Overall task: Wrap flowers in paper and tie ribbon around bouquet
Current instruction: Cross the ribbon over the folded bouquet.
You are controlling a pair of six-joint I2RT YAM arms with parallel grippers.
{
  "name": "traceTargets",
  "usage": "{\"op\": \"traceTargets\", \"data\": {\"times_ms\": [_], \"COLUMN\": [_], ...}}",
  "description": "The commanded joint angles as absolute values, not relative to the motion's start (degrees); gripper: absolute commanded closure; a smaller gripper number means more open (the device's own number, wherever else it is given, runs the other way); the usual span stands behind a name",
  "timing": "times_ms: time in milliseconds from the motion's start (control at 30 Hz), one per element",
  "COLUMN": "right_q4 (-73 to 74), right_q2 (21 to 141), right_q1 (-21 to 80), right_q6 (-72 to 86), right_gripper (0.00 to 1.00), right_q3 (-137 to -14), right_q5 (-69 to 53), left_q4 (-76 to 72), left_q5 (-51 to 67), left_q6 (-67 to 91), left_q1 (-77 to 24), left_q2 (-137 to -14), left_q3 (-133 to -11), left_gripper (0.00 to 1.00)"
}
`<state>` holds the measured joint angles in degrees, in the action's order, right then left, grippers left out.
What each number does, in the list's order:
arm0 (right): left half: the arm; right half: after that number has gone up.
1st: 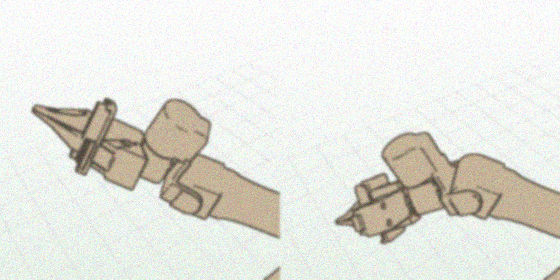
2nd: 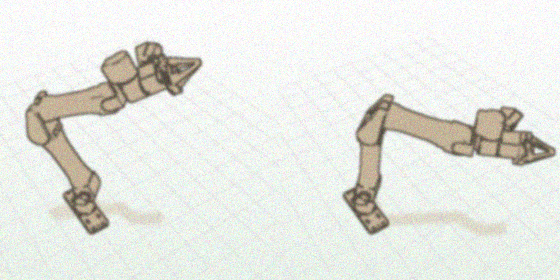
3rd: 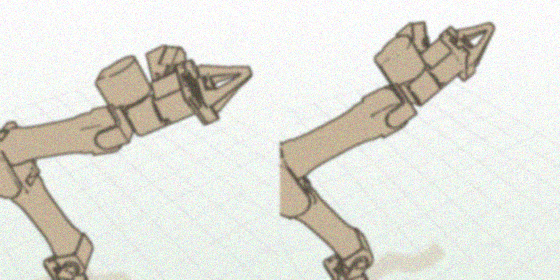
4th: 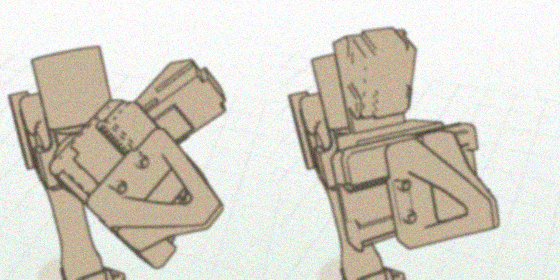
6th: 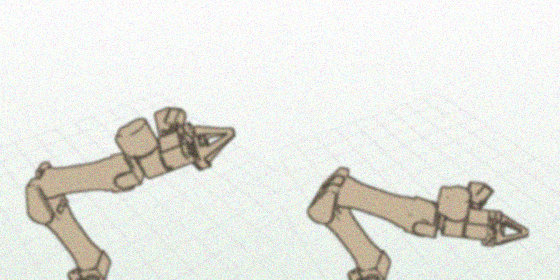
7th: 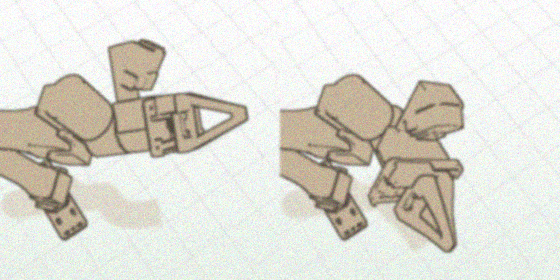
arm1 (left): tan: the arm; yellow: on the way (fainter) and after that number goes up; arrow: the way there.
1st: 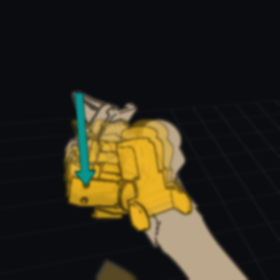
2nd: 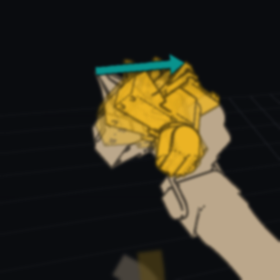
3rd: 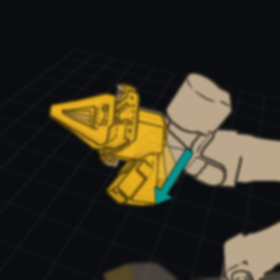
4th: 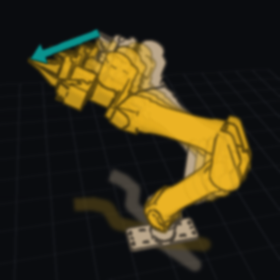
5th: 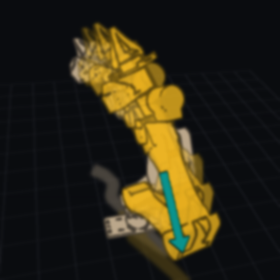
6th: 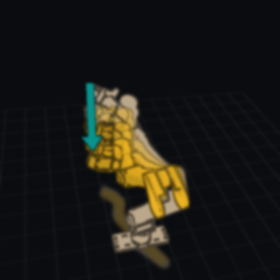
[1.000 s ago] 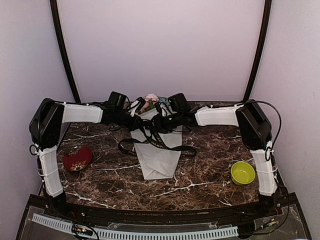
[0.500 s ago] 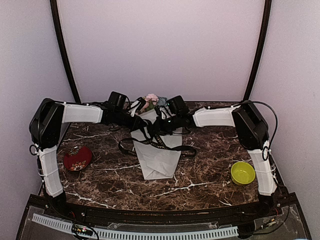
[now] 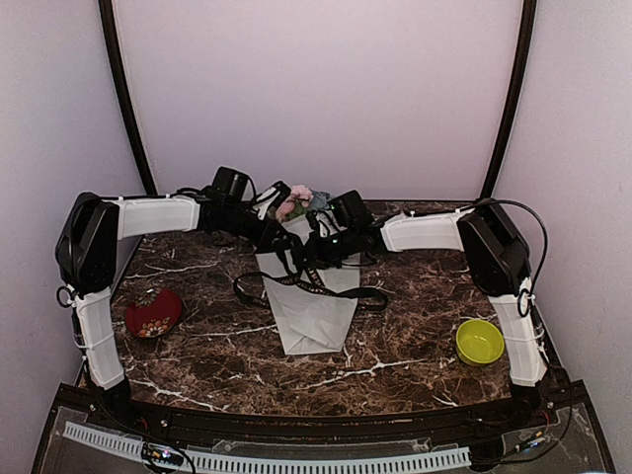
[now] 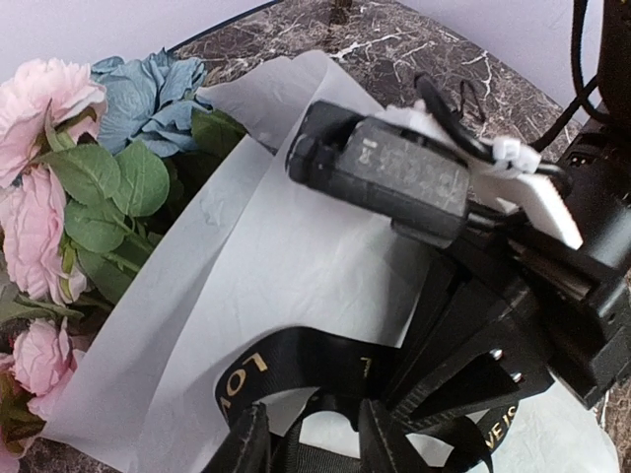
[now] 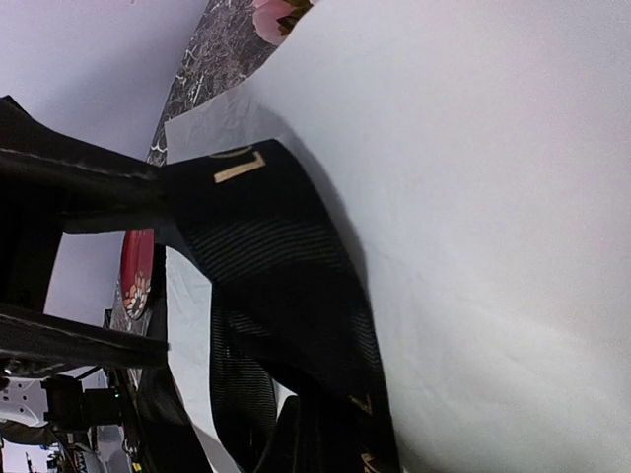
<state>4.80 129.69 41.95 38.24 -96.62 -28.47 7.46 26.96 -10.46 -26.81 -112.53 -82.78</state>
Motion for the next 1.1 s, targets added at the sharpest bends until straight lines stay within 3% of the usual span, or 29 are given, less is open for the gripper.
{"op": "traceTargets", "data": {"times_ms": [0,200,533,1067], "right_q4": [5.08,5.49,5.45,6.19], "right_q2": [130.08,130.00,130.30,130.12], "right_q1": [41.88,41.92,41.92,41.92], "right_q6": [37.63,37.44,37.53,37.28], "right_gripper": [1.00,1.00,1.00,1.00], "right_q3": [-95.93,-95.81,-95.93,-96.44], "right_q5": [-27.95,-27.80,-27.77,-27.60], "left_q4": [11.23,14.05,21.04,18.40], "left_q5": [31.93,31.28,41.11,27.18], "left_q6": [-12.28,-14.52,-19.43,-22.57], "left_q1": [-24.61,-23.53,-23.60,-25.05], "left_q2": [-109.30,-111.90,-116.27,-118.42], "left_q3": [-85.69,-88.47,-93.14,-92.87], "left_gripper": [0.68,0.72,0.62,0.69]}}
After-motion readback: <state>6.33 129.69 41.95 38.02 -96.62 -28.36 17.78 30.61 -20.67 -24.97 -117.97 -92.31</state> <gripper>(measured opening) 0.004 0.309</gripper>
